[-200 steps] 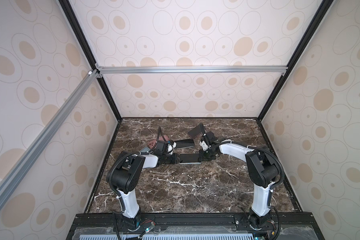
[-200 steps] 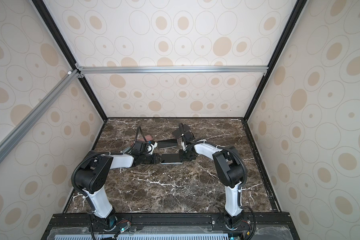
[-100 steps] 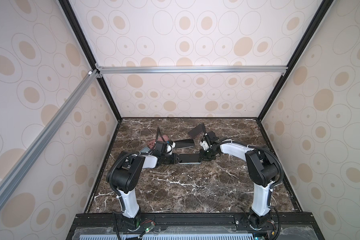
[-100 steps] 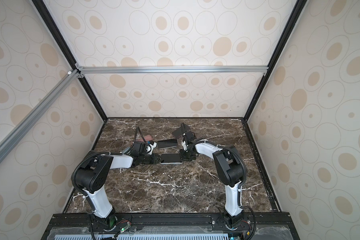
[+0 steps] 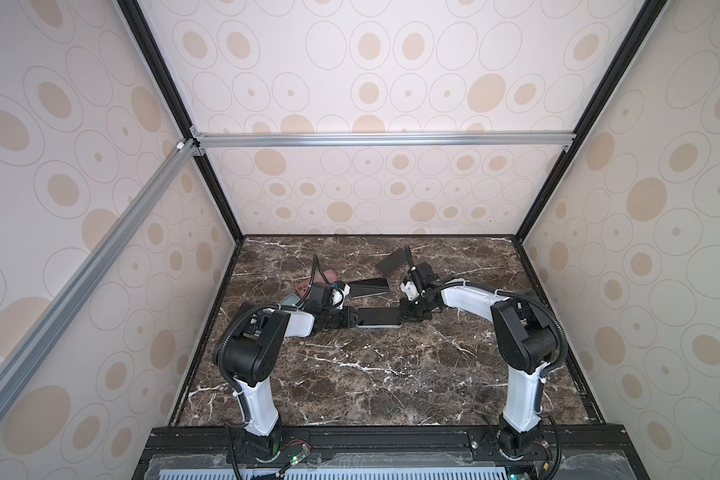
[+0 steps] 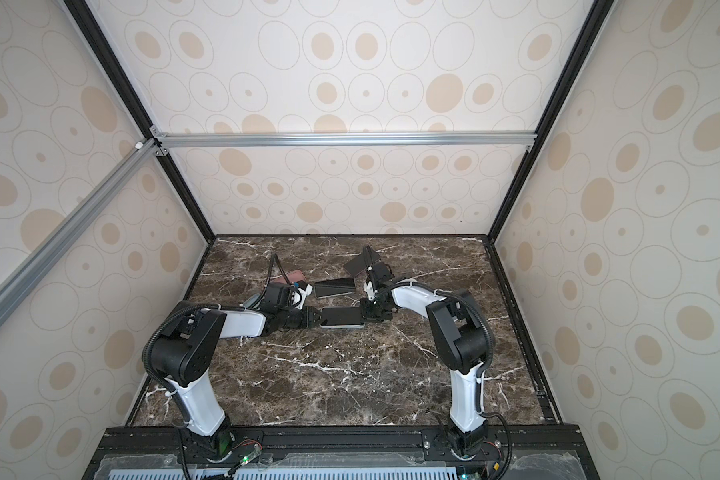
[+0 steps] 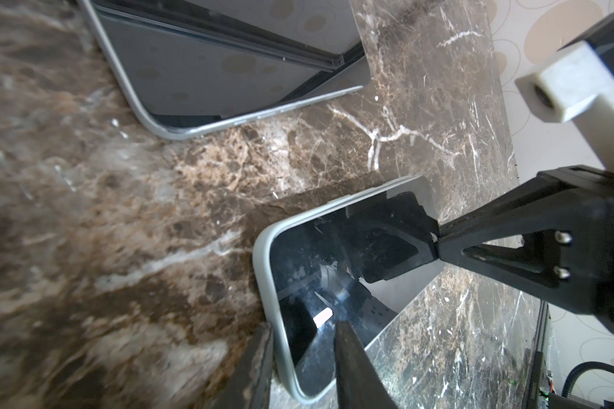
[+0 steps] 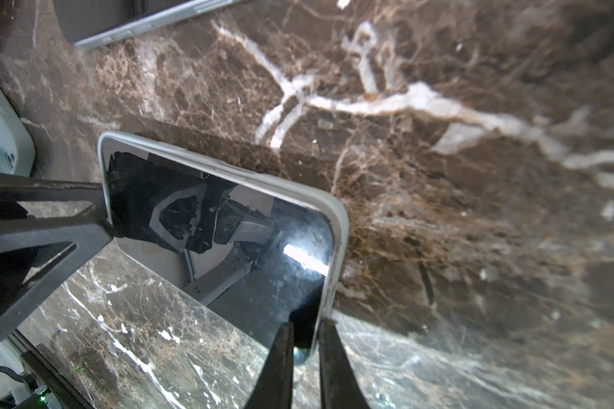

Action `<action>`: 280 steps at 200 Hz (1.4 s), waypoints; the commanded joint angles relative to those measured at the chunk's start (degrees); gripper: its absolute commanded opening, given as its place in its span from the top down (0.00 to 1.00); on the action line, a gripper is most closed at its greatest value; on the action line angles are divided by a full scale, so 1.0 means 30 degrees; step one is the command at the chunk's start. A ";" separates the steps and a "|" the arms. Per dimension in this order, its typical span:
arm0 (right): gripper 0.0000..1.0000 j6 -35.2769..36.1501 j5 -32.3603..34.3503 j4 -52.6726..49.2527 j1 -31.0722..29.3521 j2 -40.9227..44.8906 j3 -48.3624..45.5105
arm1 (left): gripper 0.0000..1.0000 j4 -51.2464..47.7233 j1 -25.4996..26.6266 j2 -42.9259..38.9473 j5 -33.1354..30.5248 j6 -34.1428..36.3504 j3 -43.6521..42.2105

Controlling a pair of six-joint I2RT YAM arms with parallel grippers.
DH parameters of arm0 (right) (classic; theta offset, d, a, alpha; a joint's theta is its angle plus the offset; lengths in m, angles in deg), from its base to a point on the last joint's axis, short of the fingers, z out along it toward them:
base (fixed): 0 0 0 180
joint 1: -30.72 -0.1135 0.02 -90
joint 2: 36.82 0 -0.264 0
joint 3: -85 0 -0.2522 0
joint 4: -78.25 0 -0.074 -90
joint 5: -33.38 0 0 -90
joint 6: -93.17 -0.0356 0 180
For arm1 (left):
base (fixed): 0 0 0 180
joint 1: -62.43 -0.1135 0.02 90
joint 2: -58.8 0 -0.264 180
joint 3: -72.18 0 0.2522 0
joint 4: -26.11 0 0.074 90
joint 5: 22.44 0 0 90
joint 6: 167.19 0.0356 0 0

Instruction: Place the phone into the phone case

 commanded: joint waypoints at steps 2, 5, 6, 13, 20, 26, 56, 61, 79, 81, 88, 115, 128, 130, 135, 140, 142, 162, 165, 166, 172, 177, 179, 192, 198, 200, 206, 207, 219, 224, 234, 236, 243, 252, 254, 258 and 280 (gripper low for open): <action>0.87 0.0380 -0.1461 0.0680 -0.0782 -0.1694 -0.0236 | 0.70 -0.0693 0.0507 0.0789 0.1414 -0.0083 -0.0347; 0.87 0.0383 -0.1486 0.0706 -0.0790 -0.1751 -0.0230 | 0.70 -0.0738 0.0508 0.0789 0.1412 -0.0083 -0.0347; 0.87 0.0389 -0.1495 0.0716 -0.0806 -0.1761 -0.0249 | 0.70 -0.0741 0.0508 0.0775 0.1421 -0.0083 -0.0347; 0.87 0.0369 -0.1587 0.0817 -0.0826 -0.1933 -0.0244 | 0.70 -0.0744 0.0492 0.0789 0.1429 -0.0083 -0.0343; 0.87 0.0337 -0.1660 0.0870 -0.0822 -0.2076 -0.0241 | 0.70 -0.0744 0.0493 0.0815 0.1439 -0.0083 -0.0328; 0.88 0.0336 -0.1730 0.0915 -0.0888 -0.2198 -0.0279 | 0.70 -0.0738 0.0490 0.0791 0.1434 -0.0097 -0.0309; 0.88 0.0222 -0.1769 0.1128 -0.1005 -0.2874 -0.0324 | 0.71 -0.0737 0.0562 0.0877 0.1488 -0.0112 -0.0302; 0.88 0.0188 -0.1745 0.1168 -0.1003 -0.2991 -0.0326 | 0.71 -0.0744 0.0559 0.0901 0.1484 -0.0108 -0.0316; 0.88 0.0050 -0.1574 0.1252 -0.1064 -0.3441 -0.0265 | 0.71 -0.0767 0.0624 0.0935 0.1473 -0.0138 -0.0302; 0.88 0.0044 -0.1550 0.1238 -0.1088 -0.3484 -0.0259 | 0.71 -0.0757 0.0625 0.0928 0.1484 -0.0141 -0.0313; 0.88 0.0043 -0.1439 0.1225 -0.1137 -0.3660 -0.0235 | 0.71 -0.0745 0.0630 0.0936 0.1462 -0.0141 -0.0316; 0.89 0.0073 -0.0861 0.1144 -0.1336 -0.4329 -0.0069 | 0.71 -0.0744 0.0672 0.0982 0.1414 -0.0218 -0.0294; 0.90 0.0018 -0.0576 0.1113 -0.1385 -0.4562 -0.0010 | 0.72 -0.0745 0.0683 0.0976 0.1374 -0.0258 -0.0276; 0.90 0.0007 -0.0547 0.1108 -0.1395 -0.4577 -0.0007 | 0.71 -0.0745 0.0698 0.0982 0.1357 -0.0273 -0.0285; 0.90 -0.0030 -0.0436 0.1113 -0.1409 -0.4675 -0.0027 | 0.72 -0.0704 0.0696 0.0992 0.1342 -0.0287 -0.0261; 0.90 -0.0045 -0.0330 0.1081 -0.1438 -0.4696 -0.0015 | 0.71 -0.0716 0.0693 0.0994 0.1314 -0.0316 -0.0259; 0.90 -0.0045 -0.0287 0.1078 -0.1438 -0.4714 -0.0021 | 0.71 -0.0715 0.0708 0.0994 0.1312 -0.0317 -0.0244; 0.90 -0.0075 0.0200 0.0953 -0.1551 -0.4900 0.0000 | 0.71 -0.0661 0.0725 0.0994 0.1268 -0.0404 -0.0286; 0.90 -0.0075 0.0302 0.0900 -0.1576 -0.4945 -0.0003 | 0.72 -0.0675 0.0714 0.0994 0.1255 -0.0405 -0.0299; 0.90 -0.0075 0.0307 0.0886 -0.1566 -0.4954 -0.0003 | 0.72 -0.0681 0.0714 0.0994 0.1254 -0.0420 -0.0293; 0.90 -0.0051 0.0443 0.0844 -0.1607 -0.5032 -0.0003 | 0.72 -0.0641 0.0713 0.0994 0.1226 -0.0434 -0.0305; 0.90 -0.0045 0.0555 0.0799 -0.1624 -0.5093 0.0011 | 0.72 -0.0628 0.0711 0.0994 0.1224 -0.0463 -0.0313; 0.90 -0.0045 0.0586 0.0787 -0.1623 -0.5120 0.0022 | 0.72 -0.0627 0.0705 0.0994 0.1209 -0.0463 -0.0324; 0.90 -0.0045 0.0819 0.0689 -0.1689 -0.5296 0.0055 | 0.71 -0.0627 0.0719 0.0992 0.1122 -0.0522 -0.0366; 0.90 -0.0044 0.0994 0.0589 -0.1727 -0.5364 0.0092 | 0.71 -0.0627 0.0725 0.0994 0.1108 -0.0537 -0.0376; 0.90 -0.0045 0.1040 0.0574 -0.1744 -0.5393 0.0108 | 0.71 -0.0627 0.0716 0.0972 0.1107 -0.0548 -0.0383; 0.90 -0.0042 0.1204 0.0481 -0.1746 -0.5474 0.0114 | 0.71 -0.0627 0.0742 0.0956 0.1081 -0.0551 -0.0391; 0.90 -0.0029 0.1227 0.0471 -0.1756 -0.5482 0.0114 | 0.71 -0.0627 0.0742 0.0961 0.1079 -0.0551 -0.0398; 0.90 0.0006 0.1498 0.0318 -0.1833 -0.5618 0.0174 | 0.71 -0.0709 0.0740 0.0945 0.0972 -0.0552 -0.0385; 0.90 0.0039 0.1581 0.0270 -0.1851 -0.5666 0.0219 | 0.71 -0.0690 0.0738 0.0932 0.0961 -0.0552 -0.0351; 0.90 0.0043 0.1783 0.0147 -0.1921 -0.5751 0.0234 | 0.71 -0.0743 0.0723 0.0936 0.0905 -0.0579 -0.0370; 0.89 0.0043 0.1801 0.0141 -0.1910 -0.5776 0.0261 | 0.71 -0.0744 0.0737 0.0936 0.0902 -0.0580 -0.0375; 0.89 0.0044 0.1919 0.0110 -0.1935 -0.5838 0.0261 | 0.71 -0.0768 0.0726 0.0922 0.0901 -0.0595 -0.0333; 0.89 0.0072 0.1955 0.0066 -0.1981 -0.5926 0.0289 | 0.71 -0.0745 0.0742 0.0934 0.0901 -0.0628 -0.0293; 0.89 0.0065 0.1954 0.0062 -0.1969 -0.5944 0.0304 | 0.71 -0.0745 0.0742 0.0935 0.0902 -0.0637 -0.0311; 0.90 0.0055 0.1953 0.0072 -0.1976 -0.5984 0.0333 | 0.71 -0.0748 0.0735 0.0934 0.0894 -0.0639 -0.0310; 0.89 0.0042 0.1906 0.0029 -0.2053 -0.6243 0.0451 | 0.71 -0.0715 0.0724 0.0921 0.0901 -0.0727 -0.0255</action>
